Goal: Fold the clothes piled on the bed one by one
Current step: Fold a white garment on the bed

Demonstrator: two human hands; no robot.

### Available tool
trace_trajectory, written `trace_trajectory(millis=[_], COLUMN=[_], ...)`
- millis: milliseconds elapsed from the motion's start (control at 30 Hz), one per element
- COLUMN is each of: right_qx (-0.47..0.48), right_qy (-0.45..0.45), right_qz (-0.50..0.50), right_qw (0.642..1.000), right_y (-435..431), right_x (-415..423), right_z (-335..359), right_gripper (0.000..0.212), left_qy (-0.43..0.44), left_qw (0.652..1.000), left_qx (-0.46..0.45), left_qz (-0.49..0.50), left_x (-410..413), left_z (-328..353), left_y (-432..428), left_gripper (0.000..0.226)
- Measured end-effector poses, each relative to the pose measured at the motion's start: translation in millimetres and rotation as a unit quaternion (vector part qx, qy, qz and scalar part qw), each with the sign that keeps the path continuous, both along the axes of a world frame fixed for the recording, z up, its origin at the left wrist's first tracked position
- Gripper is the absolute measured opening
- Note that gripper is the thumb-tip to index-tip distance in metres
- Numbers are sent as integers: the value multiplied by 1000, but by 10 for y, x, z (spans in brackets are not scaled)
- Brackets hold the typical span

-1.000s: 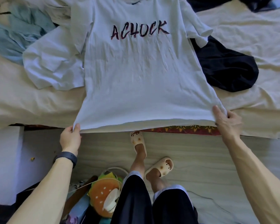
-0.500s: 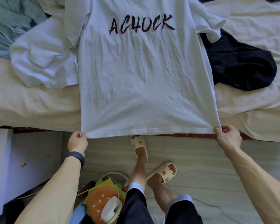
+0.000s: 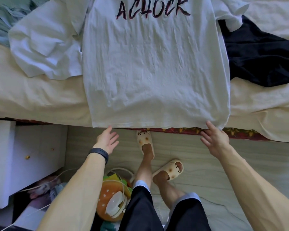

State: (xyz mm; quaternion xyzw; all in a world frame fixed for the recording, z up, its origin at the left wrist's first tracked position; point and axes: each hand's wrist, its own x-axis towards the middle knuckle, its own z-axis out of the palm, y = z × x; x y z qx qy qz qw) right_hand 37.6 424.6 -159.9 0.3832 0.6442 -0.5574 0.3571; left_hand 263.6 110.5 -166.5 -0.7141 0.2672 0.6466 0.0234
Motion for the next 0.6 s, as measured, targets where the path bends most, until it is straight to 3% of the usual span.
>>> trace_trajectory(millis=[133,333,433,600], right_qx=[-21,7,18,52], right_qy=[-42,-31,-39,-9], right_qz=[-65,-147,-183,-216], right_qw=[997,989,982,975], right_y=[-273,-411,-375,-317], right_x=[105,76,30,-40], right_z=[-77,-135,-118,-82], right_gripper=[61,57,35,35], left_qy=[26,9,0,-50], left_qw=[999,997,997,994], left_qx=[25,23,16,-32], left_qz=[11,67,79,86], left_x=[-250,-363,-361,-334], left_z=[-66,-100,-117,-119], left_y=[211,263,250,310], left_gripper=[60,53,50,19])
